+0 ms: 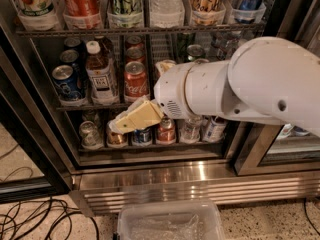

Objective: Pick blue plastic bottle from middle shelf of fridge

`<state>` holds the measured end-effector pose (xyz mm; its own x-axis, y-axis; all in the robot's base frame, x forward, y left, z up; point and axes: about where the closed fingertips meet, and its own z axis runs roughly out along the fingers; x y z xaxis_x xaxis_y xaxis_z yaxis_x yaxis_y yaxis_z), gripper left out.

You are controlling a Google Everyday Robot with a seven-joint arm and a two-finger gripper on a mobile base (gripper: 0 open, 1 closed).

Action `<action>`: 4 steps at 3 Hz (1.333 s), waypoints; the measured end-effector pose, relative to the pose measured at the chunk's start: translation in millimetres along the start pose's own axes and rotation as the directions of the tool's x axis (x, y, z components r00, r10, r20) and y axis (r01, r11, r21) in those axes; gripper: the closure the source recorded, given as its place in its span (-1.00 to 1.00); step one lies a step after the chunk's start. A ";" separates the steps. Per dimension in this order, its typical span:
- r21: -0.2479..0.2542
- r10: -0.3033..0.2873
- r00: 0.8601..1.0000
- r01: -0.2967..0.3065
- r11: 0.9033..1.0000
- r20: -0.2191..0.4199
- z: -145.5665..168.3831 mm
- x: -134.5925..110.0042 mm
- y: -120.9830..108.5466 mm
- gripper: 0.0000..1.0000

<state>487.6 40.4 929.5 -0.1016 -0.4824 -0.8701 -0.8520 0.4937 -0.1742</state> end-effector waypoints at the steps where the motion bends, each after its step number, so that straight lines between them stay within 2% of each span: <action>1: 0.002 0.030 0.999 -0.030 1.000 0.018 15.9 -3.6 11.1 -1.00; 2: 0.020 0.095 0.994 -0.096 0.995 0.055 38.4 -7.7 32.7 -1.00; 3: 0.040 0.183 0.979 -0.187 0.982 0.091 61.2 -11.6 59.1 -1.00; 4: 0.090 0.252 0.960 -0.264 0.960 0.118 78.9 -14.3 86.3 -1.00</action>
Offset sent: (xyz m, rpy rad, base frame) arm -0.0129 0.0857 -0.0377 0.1951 0.0598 -0.1247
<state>456.0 147.0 890.5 -0.2522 -0.2534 -0.9339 -0.7451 0.6667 0.0203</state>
